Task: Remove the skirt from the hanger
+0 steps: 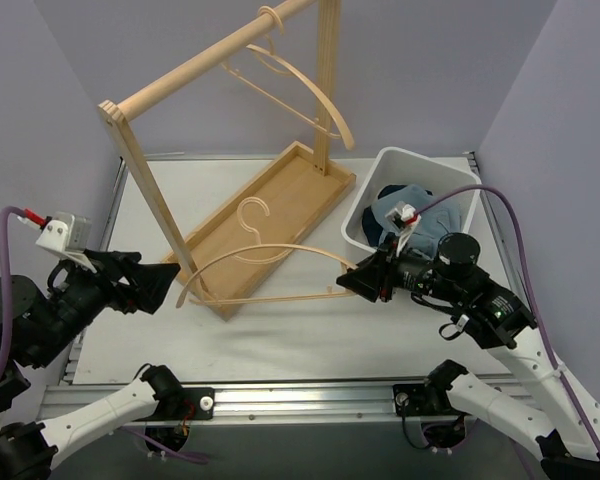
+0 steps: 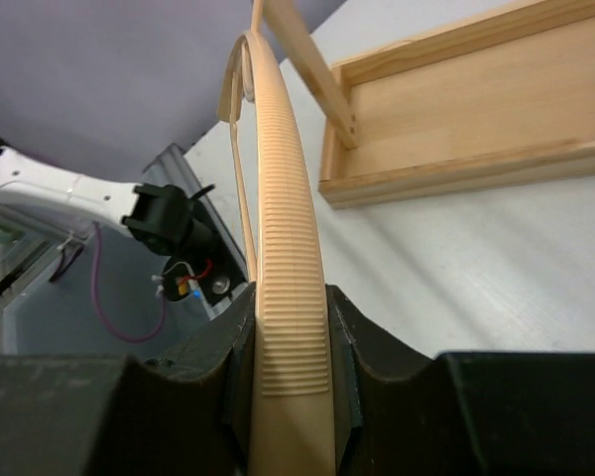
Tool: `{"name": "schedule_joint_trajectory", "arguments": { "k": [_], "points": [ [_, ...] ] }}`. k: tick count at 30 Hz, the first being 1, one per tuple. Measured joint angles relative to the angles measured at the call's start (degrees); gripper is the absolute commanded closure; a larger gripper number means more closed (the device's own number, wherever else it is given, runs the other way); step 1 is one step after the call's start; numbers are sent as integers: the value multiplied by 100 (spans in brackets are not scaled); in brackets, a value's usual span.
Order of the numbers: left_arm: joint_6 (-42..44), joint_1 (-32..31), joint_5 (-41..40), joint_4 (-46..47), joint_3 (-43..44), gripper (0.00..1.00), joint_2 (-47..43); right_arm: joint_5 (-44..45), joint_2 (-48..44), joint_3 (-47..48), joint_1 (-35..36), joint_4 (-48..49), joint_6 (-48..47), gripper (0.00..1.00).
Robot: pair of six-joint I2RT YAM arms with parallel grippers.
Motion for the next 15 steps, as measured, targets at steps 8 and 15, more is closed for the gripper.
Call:
{"name": "schedule_joint_trajectory", "arguments": {
  "k": [8,15],
  "points": [
    [-63,0,15,39,-442,6,-234,1104,1303,1556,4,-811,-542,100],
    [-59,0,-4,186,-866,6,-437,1725,2059,2494,7,-863,-706,100]
  ]
}}
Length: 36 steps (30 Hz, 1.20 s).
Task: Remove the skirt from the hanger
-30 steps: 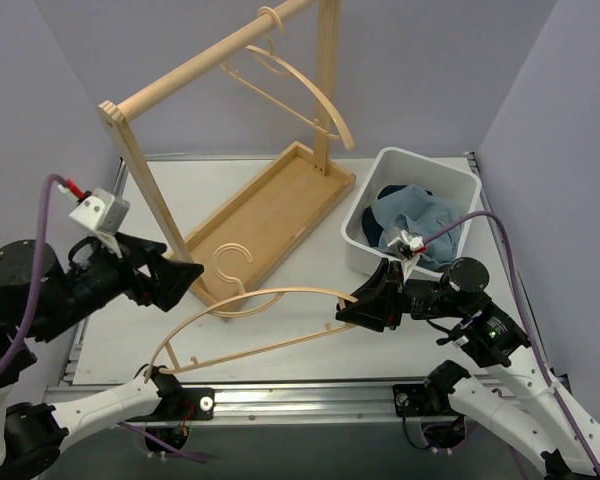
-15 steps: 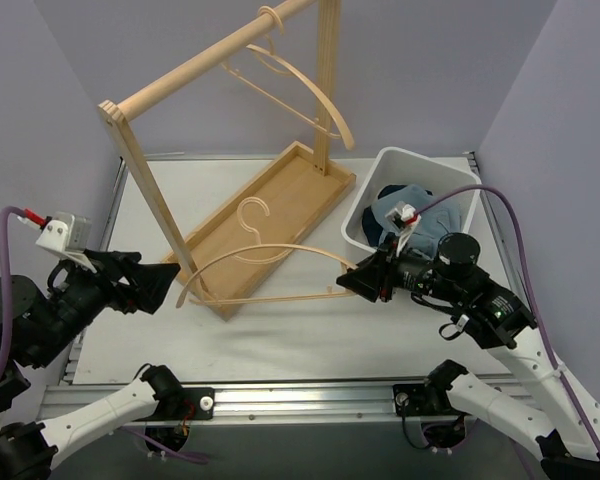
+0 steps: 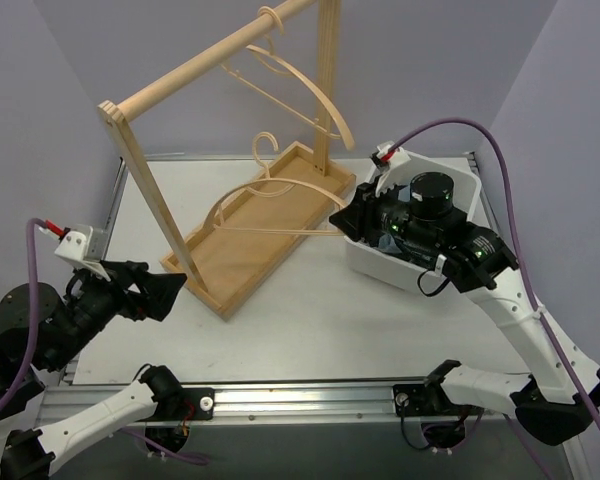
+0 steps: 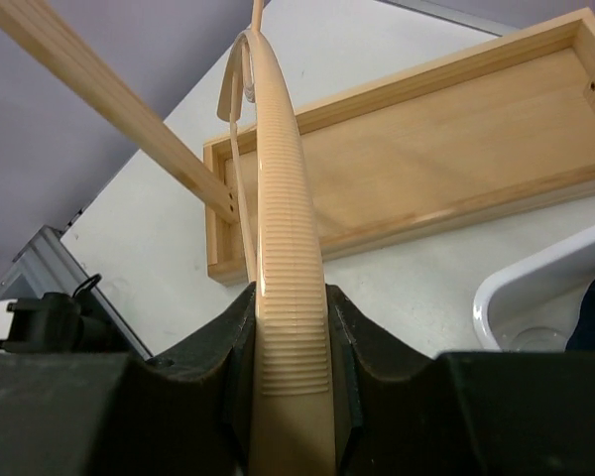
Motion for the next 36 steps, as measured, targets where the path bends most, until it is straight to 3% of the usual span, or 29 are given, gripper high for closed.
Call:
{"name": "schedule_joint_trajectory", "arguments": {
  "k": [7,19,25,36],
  "points": [
    [4,0,125,59,-509,6,-13,302,1222,955,197,411,0,100],
    [61,0,317,87,-518,6,-20,511,3029,2900,337,960,61,100],
    [52,0,350,114,-525,6,-136,437,3493,3519,337,1303,229,100],
    [46,0,352,116,-522,6,-140,354,3580,3617,365,2094,555,100]
  ]
}}
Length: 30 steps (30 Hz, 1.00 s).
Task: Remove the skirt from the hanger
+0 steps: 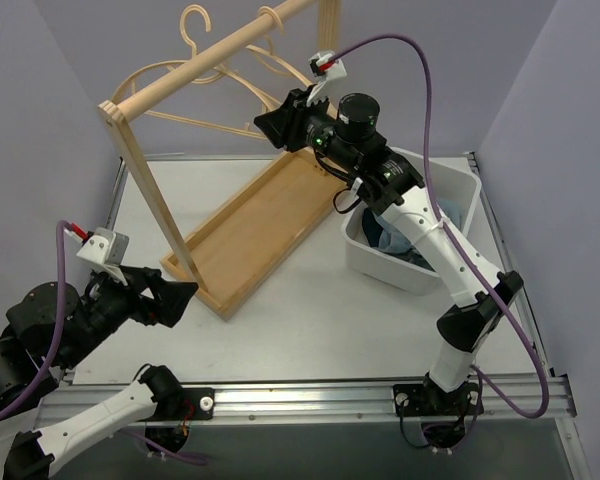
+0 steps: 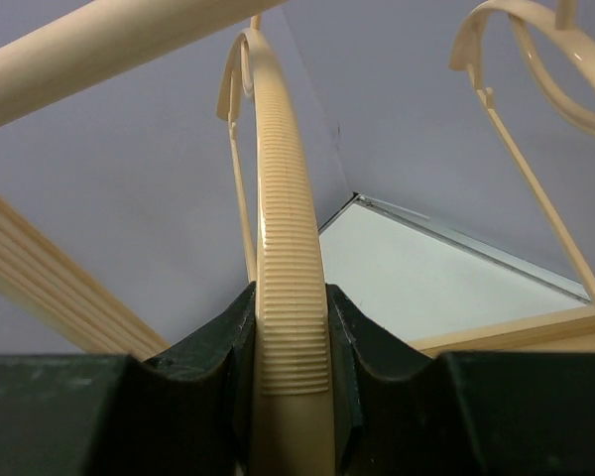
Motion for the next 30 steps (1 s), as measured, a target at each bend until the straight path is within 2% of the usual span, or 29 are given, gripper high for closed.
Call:
{"name": "schedule_joint_trajectory", "arguments": {
  "k": [8,19,30],
  "points": [
    [0,0,26,44,0,6,50,-55,-223,-247,46,219,48,100],
    [0,0,90,87,0,6,205,-92,-1141,-1250,120,444,103,100],
    [-57,0,214,87,4,6,317,-92,-1655,-2022,120,586,98,100]
  ]
}}
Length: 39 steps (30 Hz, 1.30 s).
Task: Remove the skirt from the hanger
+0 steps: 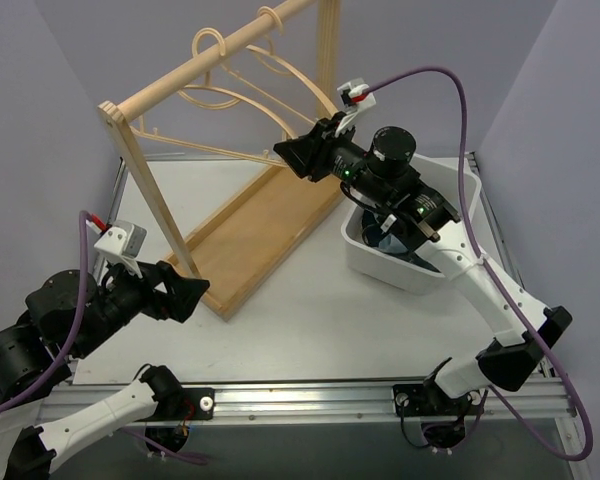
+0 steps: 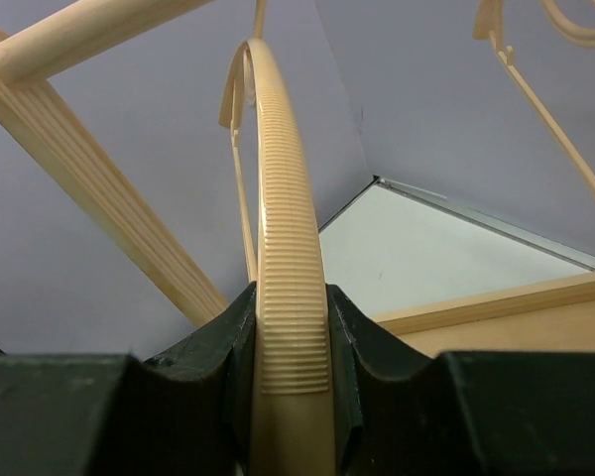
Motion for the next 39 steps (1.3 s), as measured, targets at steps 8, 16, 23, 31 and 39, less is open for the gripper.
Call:
{"name": "schedule_joint_trajectory", "arguments": {
  "k": [8,16,23,31,39],
  "points": [
    [-107,0,85,7,2,6,131,-17,-415,-608,7,229,33,100],
    [-278,0,201,225,-28,6,151,31,-555,-1008,35,450,44,79],
    [-452,0,396,446,-382,6,-15,387,-927,-1674,142,256,87,0],
    [-1191,0,426,675,-1440,6,-1108,1939,-2544,-3362,385,-717,560,0],
    [-2269,0,719,859,-3064,6,-2057,2885,-4280,-4767,387,-1386,1303,0]
  ]
}}
